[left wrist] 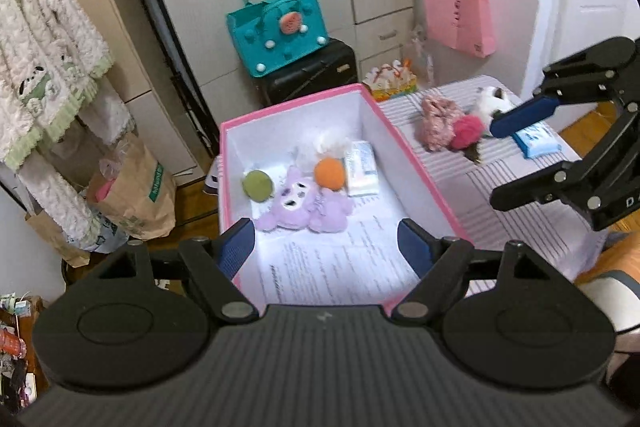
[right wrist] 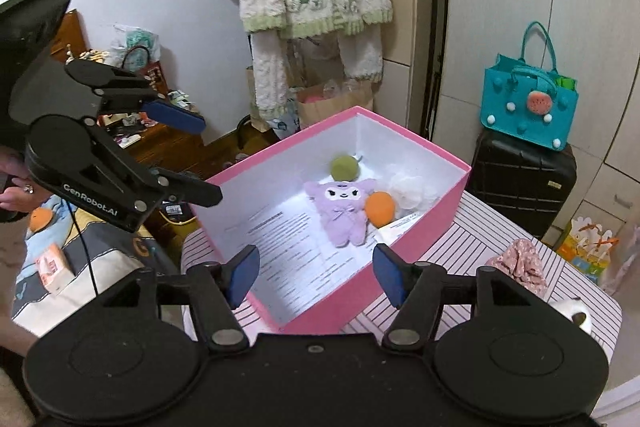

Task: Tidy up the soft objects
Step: 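Withdraw both tools from the box toward the scrunchie and pom-pom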

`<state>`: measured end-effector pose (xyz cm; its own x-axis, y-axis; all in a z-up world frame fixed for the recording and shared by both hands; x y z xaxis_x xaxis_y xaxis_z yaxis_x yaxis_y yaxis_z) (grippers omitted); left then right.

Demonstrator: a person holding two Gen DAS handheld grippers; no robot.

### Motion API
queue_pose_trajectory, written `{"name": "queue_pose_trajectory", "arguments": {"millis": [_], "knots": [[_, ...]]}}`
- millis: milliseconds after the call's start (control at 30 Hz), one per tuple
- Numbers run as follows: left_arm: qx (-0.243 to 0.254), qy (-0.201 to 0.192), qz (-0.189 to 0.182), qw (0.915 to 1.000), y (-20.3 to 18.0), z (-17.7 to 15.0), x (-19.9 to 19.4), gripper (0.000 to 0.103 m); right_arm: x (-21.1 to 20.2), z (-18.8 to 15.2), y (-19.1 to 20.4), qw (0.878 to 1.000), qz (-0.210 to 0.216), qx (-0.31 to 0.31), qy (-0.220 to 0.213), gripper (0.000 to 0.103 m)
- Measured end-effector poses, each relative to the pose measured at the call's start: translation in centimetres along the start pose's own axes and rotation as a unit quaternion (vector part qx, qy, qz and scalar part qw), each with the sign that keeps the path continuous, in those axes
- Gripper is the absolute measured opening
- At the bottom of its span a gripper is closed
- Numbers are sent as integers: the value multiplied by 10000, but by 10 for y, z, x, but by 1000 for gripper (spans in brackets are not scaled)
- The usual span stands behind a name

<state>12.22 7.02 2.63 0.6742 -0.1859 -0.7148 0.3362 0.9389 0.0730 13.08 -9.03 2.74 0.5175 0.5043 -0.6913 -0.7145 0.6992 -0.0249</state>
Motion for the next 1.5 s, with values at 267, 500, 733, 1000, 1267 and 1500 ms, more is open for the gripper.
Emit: {"name": "queue_pose_trajectory", "arguments": {"millis": [267, 500, 733, 1000, 1267, 1500], "knots": [[239, -35, -50, 9997, -32, -18, -21, 78, -27, -22, 15, 9998, 107, -90, -137, 77], [487, -104, -189, 9986, -61, -32, -38, 82, -49, -48, 24, 9997, 11, -141, -191, 81], [742, -102, -308, 9967, -85, -54, -37, 82, -62, -85, 27, 9998, -94, -95, -117, 82], [458, 30, -592, 9972, -96, -72, -19, 83, -66, -128, 23, 9994, -291, 208, -38, 83], [242, -93, -846, 9961, -116, -80, -6, 83, -61, -153, 9, 9975, -546, 439, -51, 83], [406, 78, -992, 9942, -138, -93, 15, 83, -50, -169, -6, 9961, -664, 581, -57, 83]]}}
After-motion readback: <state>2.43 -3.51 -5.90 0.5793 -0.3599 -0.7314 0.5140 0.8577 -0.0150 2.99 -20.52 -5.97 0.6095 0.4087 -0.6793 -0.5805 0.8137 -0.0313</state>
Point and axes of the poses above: each gripper's, at about its wrist camera, not at the fingertips, and x roughly the way its jaws point, y to its left, z to its top, the point moved 6 cm from there along x, roughly the way its jaws point, and after that the axes turned 6 degrees about -x, right-handed, at the moved point
